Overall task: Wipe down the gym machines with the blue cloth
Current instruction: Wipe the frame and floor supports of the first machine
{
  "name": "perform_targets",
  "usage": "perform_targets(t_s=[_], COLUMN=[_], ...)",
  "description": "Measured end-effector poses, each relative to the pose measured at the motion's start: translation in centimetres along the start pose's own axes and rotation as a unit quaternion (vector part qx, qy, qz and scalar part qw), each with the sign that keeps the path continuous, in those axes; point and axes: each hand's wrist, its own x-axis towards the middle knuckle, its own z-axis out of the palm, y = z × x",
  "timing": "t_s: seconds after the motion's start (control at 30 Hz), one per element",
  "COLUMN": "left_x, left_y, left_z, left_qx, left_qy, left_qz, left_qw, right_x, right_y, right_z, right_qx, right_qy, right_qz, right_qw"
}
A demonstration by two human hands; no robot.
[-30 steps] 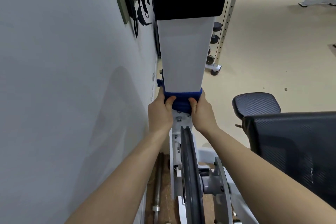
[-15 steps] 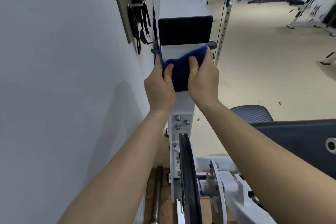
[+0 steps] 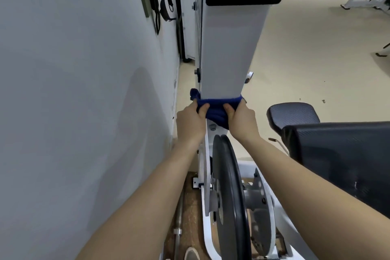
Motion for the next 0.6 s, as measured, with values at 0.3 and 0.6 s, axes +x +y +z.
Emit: perform_targets(t_s=[0.3, 0.6], left_x=[-3.7, -3.4], left_y=[-0.2, -0.4], left_z=[-2.7, -1.6], left_qx=[0.062, -0.077], left_qy=[-0.111, -0.070], left_qz=[-0.036, -0.084], left_qw=[0.991, 0.991], right_x=[-2.5, -3.7], right_y=[-1.0, -3.1], right_z=[-0.8, 0.5], right_qx=[-0.122, -0.115], right_qy=[-0.037, -0.090], right_qz=[0.006, -0.139], right_qw=[0.992, 0.979])
